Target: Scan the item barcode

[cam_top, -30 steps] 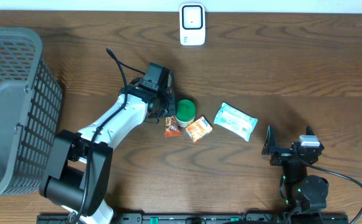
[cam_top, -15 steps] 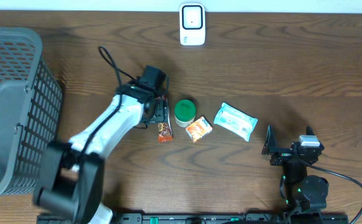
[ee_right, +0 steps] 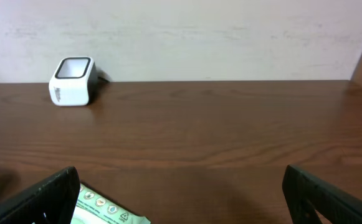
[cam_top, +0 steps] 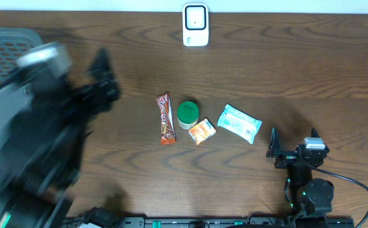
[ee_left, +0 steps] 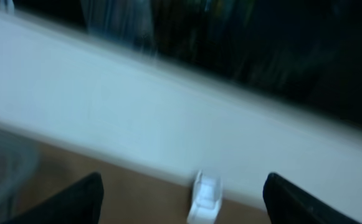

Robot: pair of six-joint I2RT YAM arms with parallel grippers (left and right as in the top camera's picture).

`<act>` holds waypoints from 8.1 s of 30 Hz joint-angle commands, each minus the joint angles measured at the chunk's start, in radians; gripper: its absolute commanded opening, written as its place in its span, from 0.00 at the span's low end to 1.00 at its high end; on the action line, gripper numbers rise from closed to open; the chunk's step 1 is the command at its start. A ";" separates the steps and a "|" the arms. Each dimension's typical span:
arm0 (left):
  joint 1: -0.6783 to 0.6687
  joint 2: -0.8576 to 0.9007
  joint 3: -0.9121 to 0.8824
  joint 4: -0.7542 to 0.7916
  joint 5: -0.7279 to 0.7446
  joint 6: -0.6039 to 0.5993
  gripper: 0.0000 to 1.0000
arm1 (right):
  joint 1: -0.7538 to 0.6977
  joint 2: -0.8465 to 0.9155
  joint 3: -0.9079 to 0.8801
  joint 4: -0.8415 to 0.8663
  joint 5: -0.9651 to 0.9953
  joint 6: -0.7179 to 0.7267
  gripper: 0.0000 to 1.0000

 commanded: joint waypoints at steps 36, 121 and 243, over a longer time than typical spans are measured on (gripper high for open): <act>0.005 0.029 -0.002 0.530 -0.771 0.835 0.83 | 0.005 0.546 0.342 -0.286 -0.481 0.142 0.99; 0.325 -0.285 -0.270 0.484 -0.610 0.572 0.83 | 0.017 1.759 0.947 -0.422 -0.063 0.315 0.01; 0.325 -0.393 -0.318 0.480 -0.558 0.409 0.83 | 0.042 1.099 1.070 -0.275 -0.484 0.269 0.01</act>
